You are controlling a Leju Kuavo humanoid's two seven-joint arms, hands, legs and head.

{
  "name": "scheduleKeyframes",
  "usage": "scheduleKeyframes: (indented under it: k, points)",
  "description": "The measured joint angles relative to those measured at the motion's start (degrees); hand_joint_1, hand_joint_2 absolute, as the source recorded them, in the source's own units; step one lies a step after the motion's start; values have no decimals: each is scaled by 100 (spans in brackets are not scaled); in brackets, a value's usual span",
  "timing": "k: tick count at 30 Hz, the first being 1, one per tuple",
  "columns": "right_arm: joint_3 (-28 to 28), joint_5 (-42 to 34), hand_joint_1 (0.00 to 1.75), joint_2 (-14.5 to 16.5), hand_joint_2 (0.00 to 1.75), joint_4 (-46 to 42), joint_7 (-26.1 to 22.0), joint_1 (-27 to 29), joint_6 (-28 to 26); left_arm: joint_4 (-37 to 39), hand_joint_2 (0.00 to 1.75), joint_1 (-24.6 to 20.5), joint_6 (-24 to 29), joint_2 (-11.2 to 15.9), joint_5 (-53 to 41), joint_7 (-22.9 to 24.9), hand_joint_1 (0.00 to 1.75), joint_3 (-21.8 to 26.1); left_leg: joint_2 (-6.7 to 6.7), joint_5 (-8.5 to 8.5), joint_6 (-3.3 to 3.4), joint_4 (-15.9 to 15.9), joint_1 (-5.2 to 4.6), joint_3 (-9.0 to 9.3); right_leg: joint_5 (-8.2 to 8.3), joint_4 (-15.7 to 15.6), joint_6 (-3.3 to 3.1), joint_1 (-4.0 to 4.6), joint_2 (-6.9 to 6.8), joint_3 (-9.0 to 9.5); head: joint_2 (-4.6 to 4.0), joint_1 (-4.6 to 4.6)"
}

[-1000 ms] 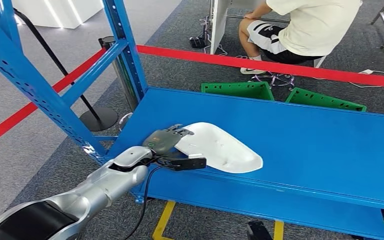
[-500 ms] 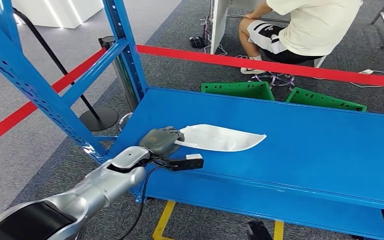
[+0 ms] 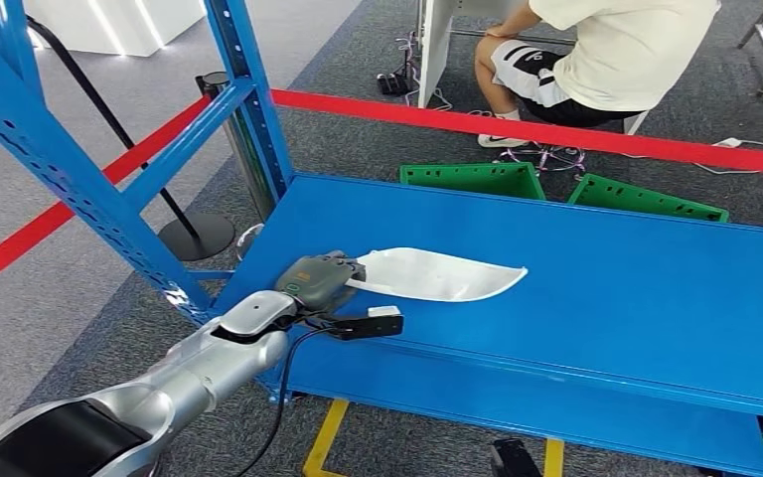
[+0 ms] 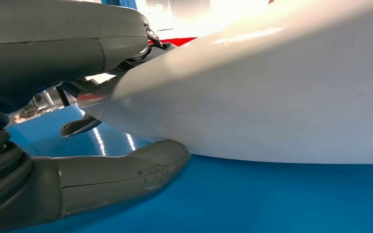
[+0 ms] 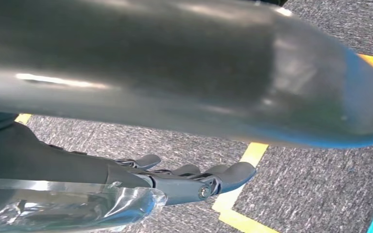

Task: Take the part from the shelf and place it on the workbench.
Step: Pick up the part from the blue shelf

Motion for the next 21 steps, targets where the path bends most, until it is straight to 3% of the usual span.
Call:
scheduleKeyframes:
  k: [15, 21]
  points:
    - [1, 5, 0, 0, 0, 0, 0, 1, -7, 0, 175, 40, 202, 2, 139, -26, 169, 98, 0, 0, 0, 0, 0, -3, 0, 0, 0, 0, 1, -3, 0, 0]
    - [0, 19, 0, 0, 0, 0, 0, 4, -35, -4, 175, 79, 970, 48, -226, -17, 169, 92, 1, 0, 0, 0, 1, -5, 0, 0, 0, 0, 5, -7, 0, 1]
